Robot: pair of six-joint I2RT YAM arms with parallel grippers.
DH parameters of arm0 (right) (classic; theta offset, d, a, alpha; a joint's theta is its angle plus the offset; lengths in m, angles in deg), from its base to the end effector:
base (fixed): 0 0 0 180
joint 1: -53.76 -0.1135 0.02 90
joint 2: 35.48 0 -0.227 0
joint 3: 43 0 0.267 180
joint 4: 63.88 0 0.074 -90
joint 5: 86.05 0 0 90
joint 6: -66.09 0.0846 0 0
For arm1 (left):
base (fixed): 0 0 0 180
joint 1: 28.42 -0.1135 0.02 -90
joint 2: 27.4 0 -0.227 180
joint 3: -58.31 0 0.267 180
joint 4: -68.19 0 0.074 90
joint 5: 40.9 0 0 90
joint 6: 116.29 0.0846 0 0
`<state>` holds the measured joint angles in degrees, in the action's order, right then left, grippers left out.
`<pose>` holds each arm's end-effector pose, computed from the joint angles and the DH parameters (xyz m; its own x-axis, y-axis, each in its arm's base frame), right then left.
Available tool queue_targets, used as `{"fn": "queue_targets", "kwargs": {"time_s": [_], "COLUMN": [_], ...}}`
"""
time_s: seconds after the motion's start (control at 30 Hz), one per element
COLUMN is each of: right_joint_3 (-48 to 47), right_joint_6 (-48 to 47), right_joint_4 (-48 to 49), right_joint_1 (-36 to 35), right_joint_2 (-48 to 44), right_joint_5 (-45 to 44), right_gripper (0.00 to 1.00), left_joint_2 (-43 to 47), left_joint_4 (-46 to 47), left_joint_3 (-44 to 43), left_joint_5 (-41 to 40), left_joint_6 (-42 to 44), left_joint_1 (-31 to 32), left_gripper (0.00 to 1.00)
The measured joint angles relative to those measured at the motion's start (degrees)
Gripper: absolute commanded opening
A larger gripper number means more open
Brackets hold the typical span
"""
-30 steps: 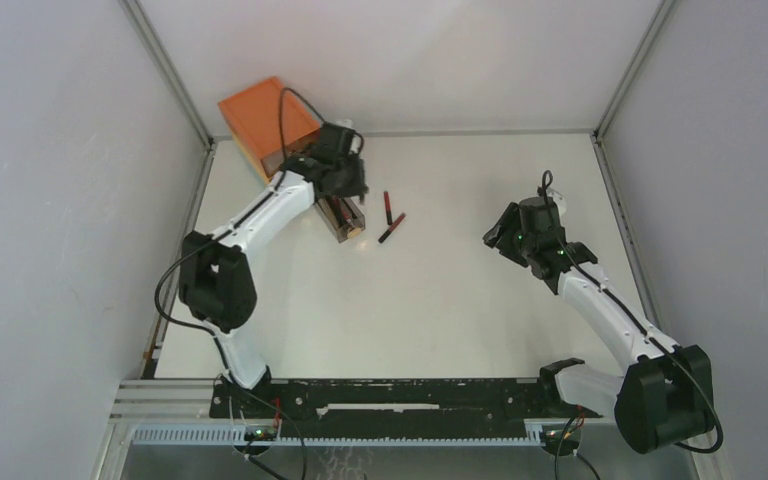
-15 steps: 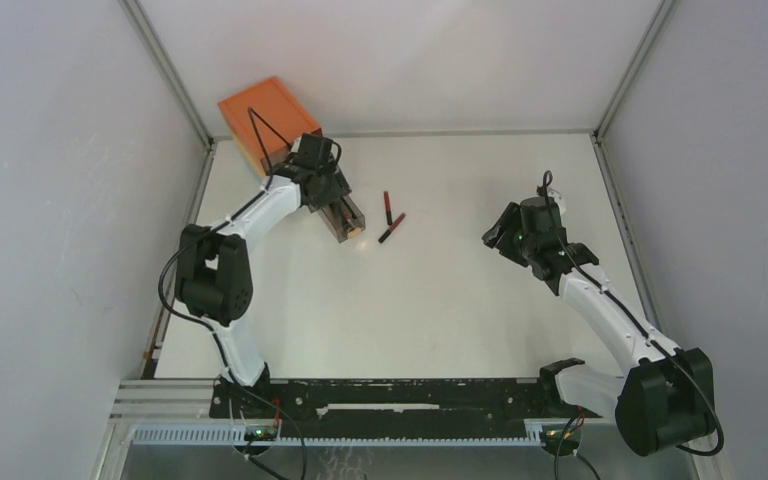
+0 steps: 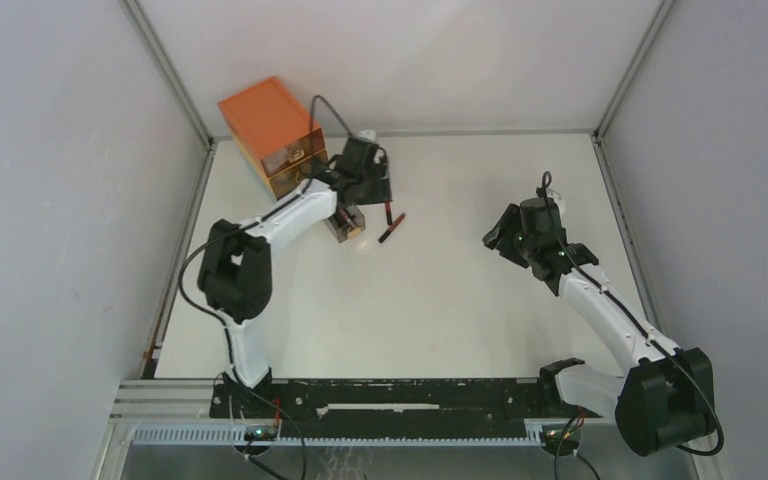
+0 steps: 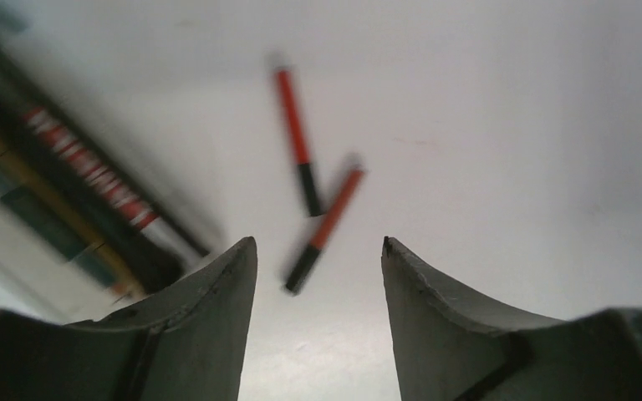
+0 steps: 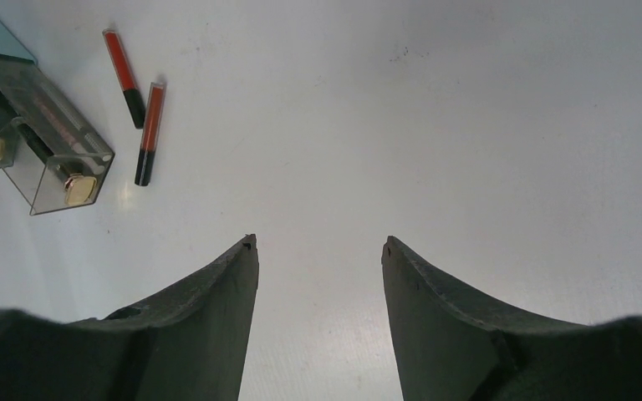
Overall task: Organize the makeup
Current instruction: Pick up the lipstick at the center of the board.
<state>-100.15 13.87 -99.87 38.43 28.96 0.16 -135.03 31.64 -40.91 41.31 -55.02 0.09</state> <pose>0.2930 0.0745 0.1758 -0.6557 0.4541 -0.6032 0.2332 0.8817 0.4102 0.4137 -0.2117 0.1793 -0.7313 -0.1447 -0.6665 0.0423 0.9657 -0.2561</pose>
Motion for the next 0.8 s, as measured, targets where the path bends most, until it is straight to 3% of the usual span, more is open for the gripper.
{"fn": "queue_targets", "kwargs": {"time_s": [0.27,0.47,0.8], "right_joint_3": [1.09,1.29,1.42], "right_joint_6": [-0.07,-0.13,-0.09], "right_joint_4": [-0.90,-1.29,-1.16], "right_joint_1": [0.00,0.00,0.00], "right_joint_2": [-1.49,-1.70,-1.29], "right_joint_5": [-0.37,-0.46,-0.20], "right_gripper": [0.64,0.63,0.63], "left_joint_2": [-12.74,-17.79,-18.01], "left_joint_4": [-2.89,-7.21,-8.70], "left_joint_3": [-12.79,-13.09,-12.87], "left_joint_5": [2.60,1.27,-2.43], "left_joint_6": [11.26,16.17,18.71], "left_joint_1": [7.74,8.15,9.05], "left_gripper": [0.56,0.56,0.51]}}
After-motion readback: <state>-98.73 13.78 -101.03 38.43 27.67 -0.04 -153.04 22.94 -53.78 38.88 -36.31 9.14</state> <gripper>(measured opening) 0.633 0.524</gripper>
